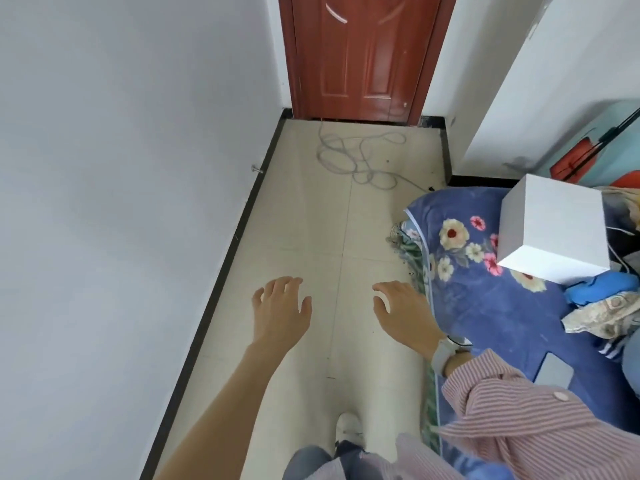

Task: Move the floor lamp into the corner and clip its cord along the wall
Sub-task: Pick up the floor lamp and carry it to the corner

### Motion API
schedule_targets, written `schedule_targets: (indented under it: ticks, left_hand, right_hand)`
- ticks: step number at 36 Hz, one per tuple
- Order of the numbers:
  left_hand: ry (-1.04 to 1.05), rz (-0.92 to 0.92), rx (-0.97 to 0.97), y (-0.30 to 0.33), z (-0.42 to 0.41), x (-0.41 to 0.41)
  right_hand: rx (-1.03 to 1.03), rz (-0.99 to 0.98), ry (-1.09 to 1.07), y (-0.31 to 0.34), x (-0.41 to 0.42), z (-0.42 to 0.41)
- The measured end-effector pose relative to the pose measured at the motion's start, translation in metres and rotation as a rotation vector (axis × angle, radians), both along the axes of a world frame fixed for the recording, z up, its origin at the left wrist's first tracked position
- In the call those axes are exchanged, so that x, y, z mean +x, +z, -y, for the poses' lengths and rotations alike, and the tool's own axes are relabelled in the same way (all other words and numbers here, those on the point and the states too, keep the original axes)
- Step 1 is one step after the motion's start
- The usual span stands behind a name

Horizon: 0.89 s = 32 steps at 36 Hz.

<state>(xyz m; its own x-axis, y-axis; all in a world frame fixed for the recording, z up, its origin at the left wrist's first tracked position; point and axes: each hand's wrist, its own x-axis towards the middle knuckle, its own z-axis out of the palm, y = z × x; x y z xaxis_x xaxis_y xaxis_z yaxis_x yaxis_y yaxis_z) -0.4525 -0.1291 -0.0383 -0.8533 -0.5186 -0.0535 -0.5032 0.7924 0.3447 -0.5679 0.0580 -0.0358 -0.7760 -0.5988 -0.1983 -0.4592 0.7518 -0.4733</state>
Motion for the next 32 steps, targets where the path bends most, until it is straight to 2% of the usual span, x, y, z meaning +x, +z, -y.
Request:
schedule_targets:
  ticks: [12,21,24,32]
  left_hand:
    - [-0.049,0.071,0.058,-0.018,0.129,-0.215]
    - [-0.145,0.075,0.128,-0.012,0.225,-0.414]
    - [-0.222,0.073,0.128,-0.006,0.236,-0.485]
    - [-0.494,0.074,0.126,-0.016,0.216,-0.673]
  right_hand:
    - [0.036,0.000,-0.081,-0.011,-0.210,0.113]
    - [-0.071,0.095,-0.306,0.007,-0.374,0.197]
    - [-0.115,0.089,-0.376,0.012,-0.424,0.205]
    - [-0.072,0.088,-0.588,-0.003,-0.560,0.189]
